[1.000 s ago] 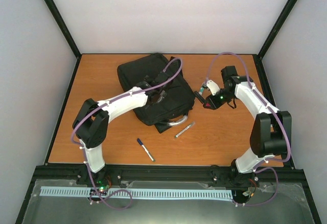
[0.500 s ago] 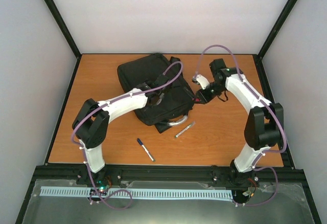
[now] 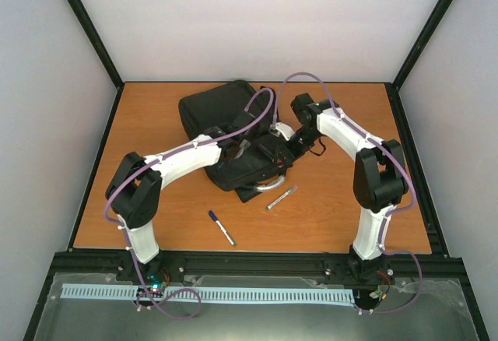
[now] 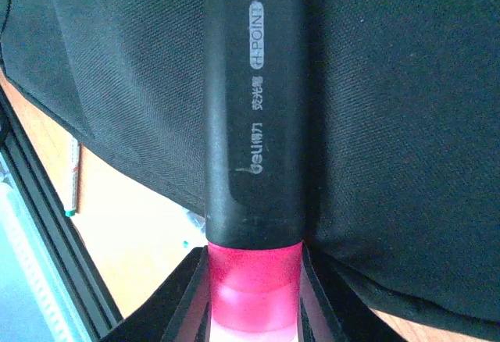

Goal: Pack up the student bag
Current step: Place the stationery in the student bag.

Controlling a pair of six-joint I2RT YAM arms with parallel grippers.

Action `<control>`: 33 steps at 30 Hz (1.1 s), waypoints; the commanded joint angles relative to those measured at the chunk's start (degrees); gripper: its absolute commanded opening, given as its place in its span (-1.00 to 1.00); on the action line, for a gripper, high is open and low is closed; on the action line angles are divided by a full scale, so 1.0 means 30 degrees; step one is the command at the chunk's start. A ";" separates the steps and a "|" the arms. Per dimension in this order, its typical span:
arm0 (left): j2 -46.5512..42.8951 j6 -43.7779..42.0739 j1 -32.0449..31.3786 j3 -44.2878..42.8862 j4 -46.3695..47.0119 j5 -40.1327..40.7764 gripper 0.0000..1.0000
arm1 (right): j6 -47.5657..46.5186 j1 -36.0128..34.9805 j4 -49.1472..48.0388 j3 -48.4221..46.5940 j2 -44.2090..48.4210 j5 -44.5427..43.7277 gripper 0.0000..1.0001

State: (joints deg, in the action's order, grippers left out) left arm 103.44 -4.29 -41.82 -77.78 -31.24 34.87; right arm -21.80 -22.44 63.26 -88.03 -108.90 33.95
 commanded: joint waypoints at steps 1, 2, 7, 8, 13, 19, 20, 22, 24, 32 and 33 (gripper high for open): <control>-0.2089 0.1342 0.0157 0.0285 0.2049 -0.0978 -0.92 | 0.0702 -0.0362 0.0451 -0.0591 -0.1065 0.0416 -0.94; -0.2360 0.1516 0.0144 0.0441 0.2221 -0.1259 -0.94 | 0.0858 -0.0397 0.0398 -0.0630 -0.1336 0.0435 -0.94; -0.3245 0.2142 0.0150 0.1146 0.2748 -0.2220 -0.98 | 0.1859 -0.0430 0.0152 -0.1349 -0.2453 0.0461 -0.94; -0.3278 0.2202 0.0143 0.1178 0.2718 -0.2290 -0.98 | 0.2025 -0.0431 0.0090 -0.1597 -0.2506 0.0463 -0.95; -0.3394 0.2139 0.0142 0.1472 0.2790 -0.2435 -0.99 | 0.2689 -0.0420 0.0005 -0.3484 -0.2697 0.0152 -0.94; -0.3491 0.2237 0.0142 0.1735 0.2990 -0.2789 -0.98 | 0.3088 -0.0461 0.0256 -0.6230 -0.3992 -0.1232 -0.94; -0.3507 0.2250 0.0146 0.1775 0.3056 -0.2804 -0.98 | 0.3127 -0.0486 0.0361 -0.6623 -0.4299 -0.1304 -0.94; -0.3566 0.2281 0.0144 0.1828 0.3083 -0.2848 -0.98 | 0.3193 -0.0694 0.0511 -0.7314 -0.4727 -0.1820 -0.94; -0.3640 0.2267 0.0142 0.1936 0.3153 -0.2935 -0.99 | 0.3048 -0.1040 0.0691 -0.7898 -0.4973 -0.2369 -0.94; -0.3677 0.2003 0.0142 0.2139 0.3347 -0.2369 -0.98 | 0.2008 -0.2043 0.1680 -0.7786 -0.3324 -0.3759 -0.94; -0.3731 0.1939 0.0164 0.2276 0.3518 -0.2367 -0.99 | 0.1890 -0.2043 0.1779 -0.7514 -0.2955 -0.3873 -0.94</control>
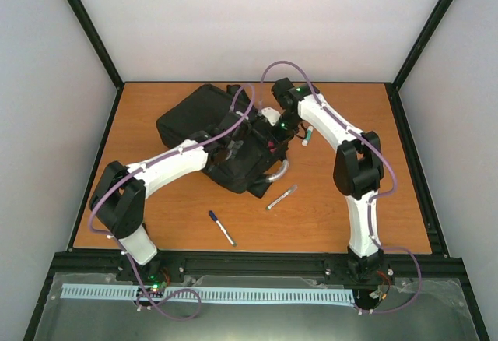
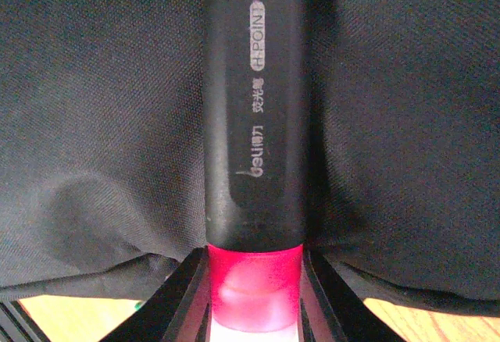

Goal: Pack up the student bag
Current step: Place the stationery in the student bag.

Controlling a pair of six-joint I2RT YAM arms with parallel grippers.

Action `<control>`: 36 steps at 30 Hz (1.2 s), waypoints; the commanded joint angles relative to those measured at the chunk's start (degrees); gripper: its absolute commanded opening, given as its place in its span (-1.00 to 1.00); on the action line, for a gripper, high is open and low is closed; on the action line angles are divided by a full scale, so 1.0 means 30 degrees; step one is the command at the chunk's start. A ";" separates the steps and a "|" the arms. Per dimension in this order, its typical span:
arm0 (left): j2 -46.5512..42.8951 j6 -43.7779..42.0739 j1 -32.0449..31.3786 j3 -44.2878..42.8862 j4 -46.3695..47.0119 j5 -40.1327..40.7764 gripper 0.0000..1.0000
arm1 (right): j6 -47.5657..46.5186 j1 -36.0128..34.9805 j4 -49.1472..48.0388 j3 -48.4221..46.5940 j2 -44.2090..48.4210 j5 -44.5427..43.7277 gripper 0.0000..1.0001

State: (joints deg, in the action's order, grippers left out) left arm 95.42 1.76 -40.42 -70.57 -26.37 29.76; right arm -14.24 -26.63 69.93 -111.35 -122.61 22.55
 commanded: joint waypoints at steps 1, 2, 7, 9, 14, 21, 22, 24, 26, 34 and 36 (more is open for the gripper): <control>-0.1137 -0.0164 -0.0321 0.0006 0.2094 -0.0643 -0.99 | -0.0763 -0.0644 -0.0267 0.0488 0.1879 -0.0128 -0.94; -0.1224 -0.0303 -0.0320 0.0151 0.2270 -0.0612 -0.99 | -0.0908 -0.0644 0.0008 0.0663 0.2190 -0.0260 -0.94; -0.1639 -0.0876 -0.0323 0.0677 0.2693 -0.0128 -0.99 | -0.1474 -0.0637 0.0654 0.1529 0.3789 -0.1042 -0.95; -0.1929 -0.0990 -0.0320 0.0957 0.2954 -0.0175 -0.98 | -0.1532 -0.0644 0.0761 0.1602 0.4136 -0.1047 -0.94; -0.2672 -0.0969 -0.0320 0.1383 0.3468 -0.0418 -0.98 | -0.1424 -0.0643 0.0785 0.0978 0.3614 -0.0993 -0.94; -0.3117 -0.0811 -0.0323 0.1553 0.3484 -0.0973 -0.98 | -0.1615 -0.0937 0.1193 -0.0127 0.1553 -0.0778 -0.94; -0.3149 -0.0783 -0.0324 0.1590 0.3502 -0.1012 -0.99 | -0.1615 -0.1039 0.1161 -0.0105 0.1355 -0.0766 -0.95; -0.3156 -0.0731 -0.0324 0.1635 0.3491 -0.1083 -0.98 | -0.1513 -0.1224 0.1048 -0.0009 0.0953 -0.0738 -0.94; -0.3134 -0.0686 -0.0322 0.1635 0.3445 -0.1078 -0.98 | -0.1421 -0.1391 0.1007 0.0056 0.0536 -0.0622 -0.94; -0.2879 -0.0616 -0.0319 0.1559 0.3178 -0.1006 -0.98 | -0.1149 -0.1841 0.0909 0.0490 0.1152 -0.0528 -0.94; -0.2858 -0.0591 -0.0315 0.1557 0.3240 -0.0992 -0.98 | -0.1190 -0.1845 0.0861 0.0885 0.1672 -0.0436 -0.94</control>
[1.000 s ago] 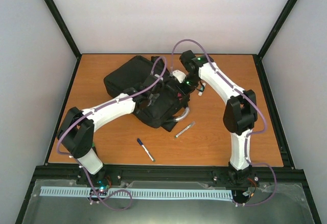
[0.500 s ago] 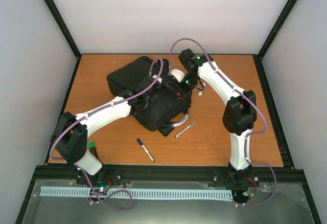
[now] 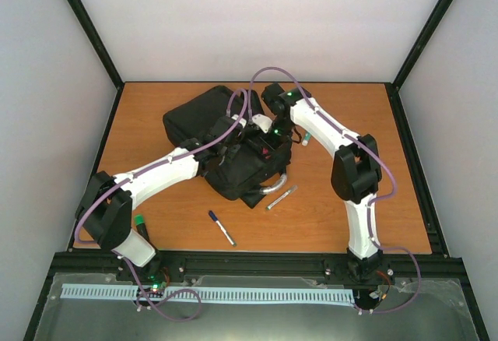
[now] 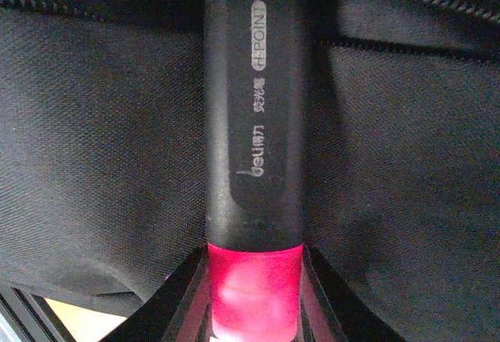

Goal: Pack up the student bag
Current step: Place the stationery in the student bag.

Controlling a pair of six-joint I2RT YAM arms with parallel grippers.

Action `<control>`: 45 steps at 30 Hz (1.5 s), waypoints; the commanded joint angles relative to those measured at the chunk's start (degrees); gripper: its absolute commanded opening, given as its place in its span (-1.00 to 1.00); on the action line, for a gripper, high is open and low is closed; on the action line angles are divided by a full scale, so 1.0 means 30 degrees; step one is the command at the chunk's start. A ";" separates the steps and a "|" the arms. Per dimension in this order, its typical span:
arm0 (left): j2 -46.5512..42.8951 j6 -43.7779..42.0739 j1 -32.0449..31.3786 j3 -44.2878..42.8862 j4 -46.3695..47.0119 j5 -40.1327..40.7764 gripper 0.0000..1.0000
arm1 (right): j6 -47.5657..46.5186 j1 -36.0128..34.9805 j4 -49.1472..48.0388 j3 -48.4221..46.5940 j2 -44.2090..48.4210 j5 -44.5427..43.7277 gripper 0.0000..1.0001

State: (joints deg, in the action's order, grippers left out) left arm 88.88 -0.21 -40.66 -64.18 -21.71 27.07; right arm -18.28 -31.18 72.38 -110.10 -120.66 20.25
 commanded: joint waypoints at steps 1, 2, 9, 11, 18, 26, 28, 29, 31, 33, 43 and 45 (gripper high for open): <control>-0.0725 0.0069 -0.0243 -0.0537 0.1777 -0.0166 -0.98 | 0.0127 -0.0330 0.0066 0.0539 0.1032 0.0338 -0.94; -0.0815 0.0069 -0.0229 -0.0496 0.1853 -0.0223 -0.98 | 0.0137 -0.0330 0.0021 0.0563 0.0920 0.0340 -0.94; -0.1686 -0.0101 -0.0236 0.0123 0.2556 -0.1025 -0.99 | 0.1030 -0.0373 -0.0295 -0.1485 -0.1195 0.1273 -0.95; -0.1738 -0.0163 -0.0242 0.0204 0.2636 -0.1191 -0.99 | 0.1175 -0.0430 -0.0462 -0.2449 -0.1556 0.1228 -0.95; -0.1667 -0.0077 -0.0288 0.0328 0.2834 -0.1441 -0.98 | 0.1738 -0.0443 -0.1346 -0.4455 -0.2688 0.1358 -0.94; -0.1664 -0.0160 -0.0302 0.0387 0.2672 -0.1287 -0.98 | 0.2364 -0.0447 -0.4188 -0.2515 -0.1787 0.2117 -0.40; -0.1748 -0.0164 -0.0302 0.0410 0.2639 -0.1265 -0.98 | 0.2177 -0.0447 -0.4140 -0.2082 -0.1143 0.1830 -0.25; -0.1782 -0.0165 -0.0302 0.0442 0.2653 -0.1279 -0.99 | 0.2085 -0.0421 -0.4101 -0.1757 -0.0765 0.1680 -0.20; -0.1874 -0.0143 -0.0302 0.0525 0.2708 -0.1289 -0.99 | 0.1922 -0.0382 -0.4156 -0.0895 0.0060 0.1379 -0.10; -0.1883 -0.0114 -0.0299 0.0560 0.2726 -0.1389 -0.98 | 0.1815 -0.0385 -0.4391 0.0213 0.0892 0.1199 -0.04; -0.1862 -0.0107 -0.0302 0.0572 0.2624 -0.1624 -0.98 | 0.1177 -0.0388 -0.5150 0.3541 0.2713 0.1528 -0.22; -0.1854 -0.0081 -0.0302 0.0564 0.2610 -0.1661 -0.98 | 0.1151 -0.0388 -0.5307 0.3818 0.2511 0.1594 -0.50</control>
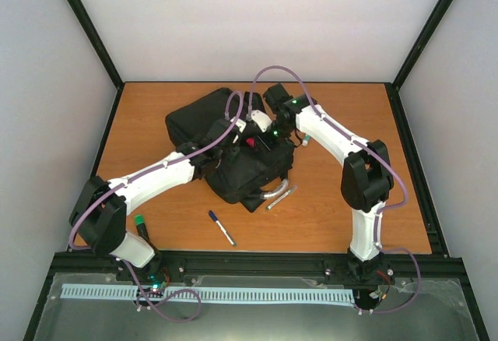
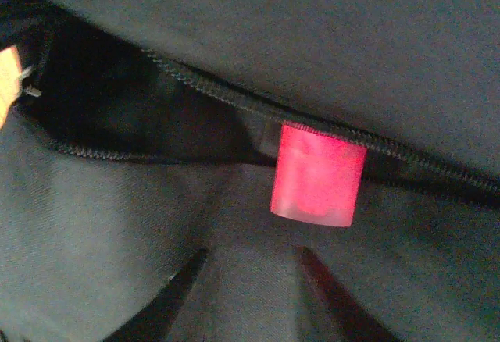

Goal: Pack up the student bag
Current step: Place the stationery in the student bag.

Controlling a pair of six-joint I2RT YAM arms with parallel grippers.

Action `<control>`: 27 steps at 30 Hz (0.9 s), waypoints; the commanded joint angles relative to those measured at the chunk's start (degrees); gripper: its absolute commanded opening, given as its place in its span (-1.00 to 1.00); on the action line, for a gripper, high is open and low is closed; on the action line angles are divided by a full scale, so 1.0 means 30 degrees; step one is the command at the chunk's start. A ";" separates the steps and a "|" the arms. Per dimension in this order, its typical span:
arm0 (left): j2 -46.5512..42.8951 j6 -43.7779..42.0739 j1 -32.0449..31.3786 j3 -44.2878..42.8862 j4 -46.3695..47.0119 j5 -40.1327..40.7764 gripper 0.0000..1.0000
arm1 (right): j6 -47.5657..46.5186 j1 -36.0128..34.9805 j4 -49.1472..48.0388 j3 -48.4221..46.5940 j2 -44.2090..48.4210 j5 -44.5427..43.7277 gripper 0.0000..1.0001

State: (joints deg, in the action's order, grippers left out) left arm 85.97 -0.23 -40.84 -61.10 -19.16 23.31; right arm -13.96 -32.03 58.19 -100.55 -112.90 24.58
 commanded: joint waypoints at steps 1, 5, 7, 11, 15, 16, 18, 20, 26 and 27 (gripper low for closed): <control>-0.0885 -0.0074 -0.0244 -0.0448 0.1757 -0.0434 -0.98 | -0.0276 -0.0104 -0.0683 0.0718 -0.0167 0.0266 -0.63; -0.0877 -0.0099 -0.0243 -0.0355 0.1829 -0.0497 -0.99 | -0.0090 -0.0104 -0.1829 0.0904 -0.0535 0.0507 -0.89; -0.0808 -0.0099 -0.0244 -0.0306 0.1924 -0.0577 -0.98 | 0.0156 -0.0104 -0.3088 0.1017 -0.0649 0.0407 -0.94; -0.0717 -0.0043 -0.0244 -0.0317 0.2006 -0.0694 -0.98 | 0.0551 -0.0104 -0.4451 -0.0164 -0.2146 -0.0105 -0.94; -0.0848 -0.0070 -0.0251 -0.0266 0.1973 -0.0589 -0.98 | 0.1130 -0.0104 -0.4776 -0.1114 -0.2741 -0.0221 -0.91; -0.0909 -0.0085 -0.0245 -0.0218 0.1963 -0.0552 -0.98 | 0.1308 -0.0100 -0.5053 -0.0910 -0.2511 -0.0300 -0.85; -0.0953 -0.0095 -0.0245 -0.0179 0.1990 -0.0486 -0.98 | 0.1517 -0.0104 -0.5726 -0.0121 -0.1786 -0.0544 -0.75; -0.0918 -0.0072 -0.0231 -0.0142 0.2048 -0.0478 -0.98 | 0.1546 -0.0104 -0.6176 0.0724 -0.0984 -0.0510 -0.65; -0.0548 0.0003 -0.0250 -0.0308 0.1850 -0.0474 -0.98 | 0.0213 -0.0108 -0.4831 0.2636 0.1326 0.1710 -0.50; -0.0528 0.0012 -0.0252 -0.0316 0.1820 -0.0468 -0.98 | -0.0144 -0.0079 -0.4701 0.3118 0.1865 0.1871 -0.48</control>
State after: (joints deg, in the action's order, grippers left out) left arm 85.97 -0.21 -40.82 -60.45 -18.00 22.85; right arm -11.07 -32.08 43.48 -95.15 -114.08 26.39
